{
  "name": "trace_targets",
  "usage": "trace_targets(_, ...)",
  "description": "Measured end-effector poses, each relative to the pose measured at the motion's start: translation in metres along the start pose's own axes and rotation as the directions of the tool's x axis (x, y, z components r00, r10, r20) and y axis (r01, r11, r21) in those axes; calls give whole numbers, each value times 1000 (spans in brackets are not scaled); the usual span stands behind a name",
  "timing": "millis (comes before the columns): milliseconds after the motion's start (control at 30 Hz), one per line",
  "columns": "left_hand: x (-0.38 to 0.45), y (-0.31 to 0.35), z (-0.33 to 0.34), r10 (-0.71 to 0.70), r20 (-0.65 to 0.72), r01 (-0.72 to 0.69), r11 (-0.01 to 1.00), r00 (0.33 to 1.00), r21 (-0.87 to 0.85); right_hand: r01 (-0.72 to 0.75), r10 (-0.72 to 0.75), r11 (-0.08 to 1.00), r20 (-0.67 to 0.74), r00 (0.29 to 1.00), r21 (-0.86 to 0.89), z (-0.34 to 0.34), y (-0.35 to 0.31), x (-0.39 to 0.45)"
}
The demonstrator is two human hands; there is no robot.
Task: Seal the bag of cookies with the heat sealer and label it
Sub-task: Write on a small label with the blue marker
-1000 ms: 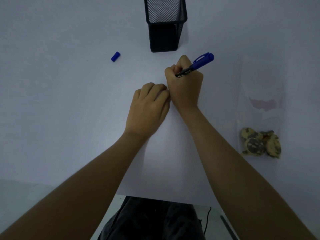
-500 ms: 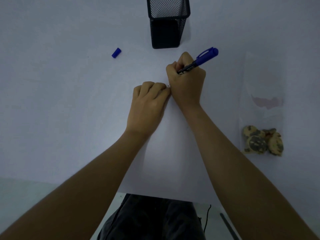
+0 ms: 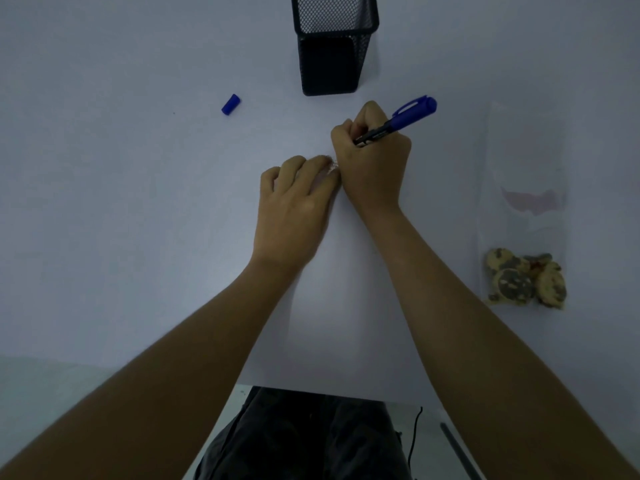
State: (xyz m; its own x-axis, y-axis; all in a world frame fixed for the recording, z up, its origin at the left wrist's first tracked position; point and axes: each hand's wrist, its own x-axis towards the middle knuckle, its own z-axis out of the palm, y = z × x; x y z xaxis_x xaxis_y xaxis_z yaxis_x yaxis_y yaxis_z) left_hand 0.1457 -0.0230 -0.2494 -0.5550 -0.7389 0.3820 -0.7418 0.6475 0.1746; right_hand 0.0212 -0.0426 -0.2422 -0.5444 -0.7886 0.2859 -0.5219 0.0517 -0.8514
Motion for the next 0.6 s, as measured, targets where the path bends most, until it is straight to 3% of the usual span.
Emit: trace_targets(600, 0, 1, -2, -6, 13, 7, 998, 1000, -60, 27, -27, 1000, -6, 1000, -16, 0, 0, 0)
